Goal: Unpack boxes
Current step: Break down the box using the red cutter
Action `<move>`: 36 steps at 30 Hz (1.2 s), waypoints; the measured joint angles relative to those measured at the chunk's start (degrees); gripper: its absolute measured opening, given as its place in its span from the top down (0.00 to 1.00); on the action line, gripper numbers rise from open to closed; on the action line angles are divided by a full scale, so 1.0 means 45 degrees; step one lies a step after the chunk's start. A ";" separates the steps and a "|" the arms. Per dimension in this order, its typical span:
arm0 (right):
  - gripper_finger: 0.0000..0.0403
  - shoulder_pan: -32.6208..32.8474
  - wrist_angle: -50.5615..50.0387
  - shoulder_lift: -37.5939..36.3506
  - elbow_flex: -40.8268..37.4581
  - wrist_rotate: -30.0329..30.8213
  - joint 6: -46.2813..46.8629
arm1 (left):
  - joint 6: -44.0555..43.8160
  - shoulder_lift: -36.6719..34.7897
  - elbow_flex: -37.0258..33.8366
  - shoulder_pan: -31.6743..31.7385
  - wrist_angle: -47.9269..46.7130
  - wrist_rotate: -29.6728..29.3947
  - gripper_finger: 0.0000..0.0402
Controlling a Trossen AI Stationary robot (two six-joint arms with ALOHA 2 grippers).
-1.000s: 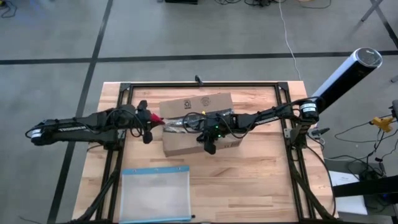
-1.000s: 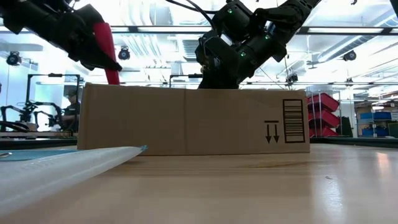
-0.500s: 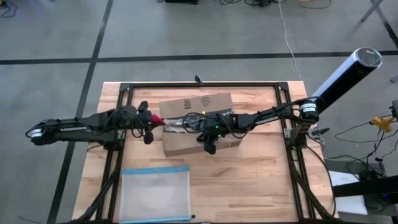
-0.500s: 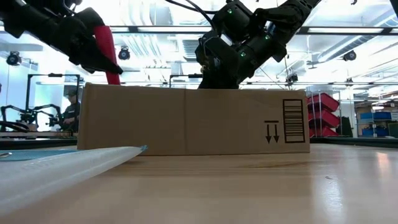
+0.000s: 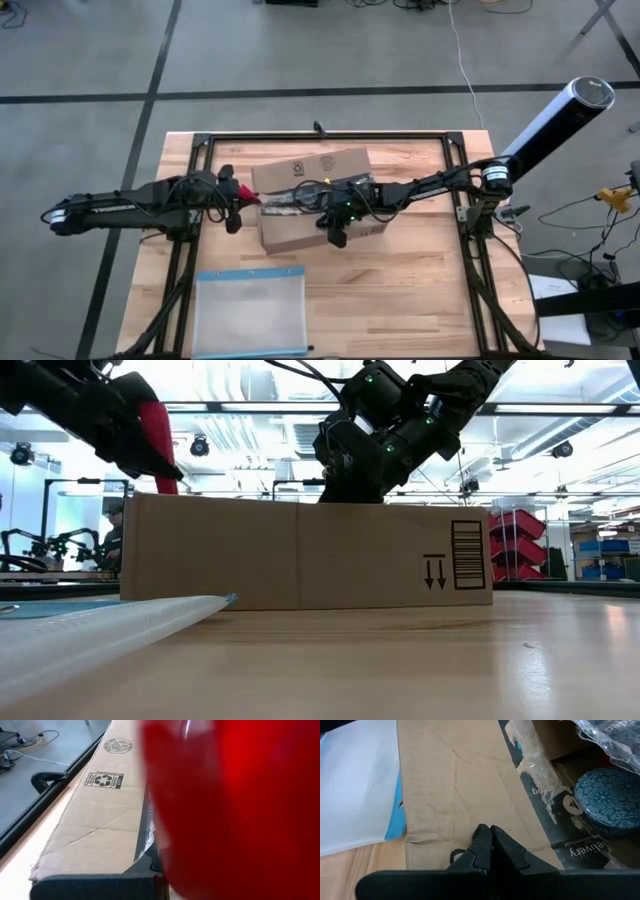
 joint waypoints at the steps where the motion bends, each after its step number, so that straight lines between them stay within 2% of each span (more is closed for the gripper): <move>1: 1.00 0.0000 -0.0012 0.0000 0.0000 0.0000 0.0000 | -0.0091 -0.0051 0.0095 -0.0001 -0.0216 -0.0118 0.95; 12: 1.00 -0.0005 -0.0103 0.0000 -0.0019 0.0019 0.0005 | -0.0689 0.0342 0.0068 0.0000 0.0161 -0.0630 0.95; 20: 1.00 -0.0005 -0.0136 0.0000 -0.0022 0.0010 0.0044 | -0.0014 0.1221 0.0009 0.0005 0.1988 0.0089 0.95; 29: 1.00 -0.0005 -0.0141 0.0000 -0.0023 0.0005 0.0041 | 0.0074 0.2712 -0.0001 0.0005 0.2283 0.0184 0.95; 36: 1.00 -0.0005 -0.0151 0.0000 -0.0024 0.0015 0.0119 | 0.0192 0.2970 0.0004 -0.0005 0.2178 -0.0364 0.95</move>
